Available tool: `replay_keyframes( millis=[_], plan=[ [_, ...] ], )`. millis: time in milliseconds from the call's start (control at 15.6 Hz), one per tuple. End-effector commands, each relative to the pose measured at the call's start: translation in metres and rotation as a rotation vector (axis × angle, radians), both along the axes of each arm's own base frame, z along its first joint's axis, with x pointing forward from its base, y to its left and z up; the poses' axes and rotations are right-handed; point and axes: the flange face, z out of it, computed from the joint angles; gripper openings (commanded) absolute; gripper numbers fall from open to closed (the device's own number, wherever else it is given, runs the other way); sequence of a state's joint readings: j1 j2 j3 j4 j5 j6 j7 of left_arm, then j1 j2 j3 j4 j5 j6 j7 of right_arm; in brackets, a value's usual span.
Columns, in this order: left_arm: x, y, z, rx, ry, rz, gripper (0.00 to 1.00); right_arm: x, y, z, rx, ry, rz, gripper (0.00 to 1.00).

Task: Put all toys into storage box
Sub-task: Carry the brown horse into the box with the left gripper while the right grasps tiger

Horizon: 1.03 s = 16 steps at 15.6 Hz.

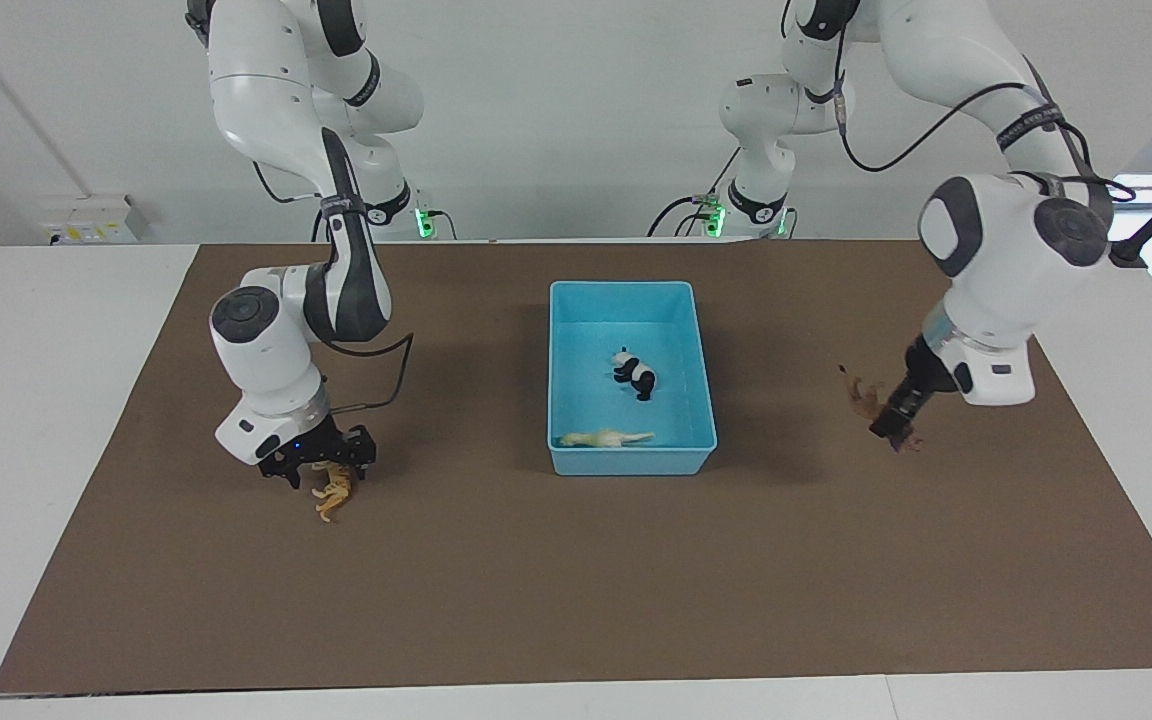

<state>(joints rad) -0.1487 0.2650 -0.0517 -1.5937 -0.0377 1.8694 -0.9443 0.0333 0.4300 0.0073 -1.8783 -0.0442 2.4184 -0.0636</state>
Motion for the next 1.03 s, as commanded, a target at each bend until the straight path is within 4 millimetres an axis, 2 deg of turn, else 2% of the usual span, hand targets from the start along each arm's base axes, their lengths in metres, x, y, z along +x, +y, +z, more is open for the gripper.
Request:
replay_keyframes(
  millis=[0,64,128,193,257,321,385,450,514,642,771,835,899,963],
  plan=[
    [-0.034,-0.098,-0.005,0.0,0.015,0.064,0.0,0.001,0.002,-0.009,0.009,0.014,0.017,1.0],
    [-0.045,-0.124,-0.008,-0.006,0.002,0.065,0.0,-0.001,0.003,-0.011,0.009,0.025,0.014,0.95],
    [-0.059,-0.146,-0.015,-0.021,-0.027,0.05,0.0,-0.003,0.004,-0.011,0.01,0.031,0.006,0.85],
    [-0.077,-0.162,-0.028,-0.026,-0.039,0.02,0.0,-0.004,0.004,-0.012,0.012,0.035,-0.018,0.65],
    [-0.098,-0.171,-0.044,-0.027,-0.044,-0.007,0.0,-0.006,0.006,-0.013,0.015,0.044,-0.053,0.4],
    [-0.119,-0.179,-0.059,-0.034,-0.061,-0.033,0.03,-0.007,0.007,-0.012,0.016,0.055,-0.077,0.07],
    [-0.134,-0.183,-0.069,-0.038,-0.069,-0.048,0.3,-0.006,0.013,-0.01,0.015,0.064,-0.075,0.0],
    [-0.138,-0.182,-0.073,-0.035,-0.065,-0.053,0.89,-0.005,0.012,-0.006,0.013,0.07,-0.075,0.0],
    [-0.139,-0.182,-0.074,-0.031,-0.058,-0.053,1.0,-0.001,0.012,0.004,0.013,0.067,-0.076,0.0],
    [-0.136,-0.185,-0.064,-0.032,-0.057,-0.052,1.0,0.009,0.012,0.031,0.009,0.084,-0.082,0.0],
    [-0.13,-0.179,-0.05,-0.022,-0.04,-0.044,1.0,0.019,0.013,0.062,0.005,0.105,-0.088,0.0],
    [-0.13,-0.173,-0.035,-0.019,-0.035,-0.039,1.0,0.022,0.014,0.075,0.005,0.106,-0.102,0.0],
    [-0.132,-0.157,-0.007,-0.015,-0.036,-0.039,1.0,0.023,0.017,0.091,0.009,0.096,-0.136,0.0],
    [-0.128,-0.128,0.015,-0.01,-0.039,-0.033,1.0,0.023,0.021,0.104,0.012,0.086,-0.169,0.0]
  ],
)
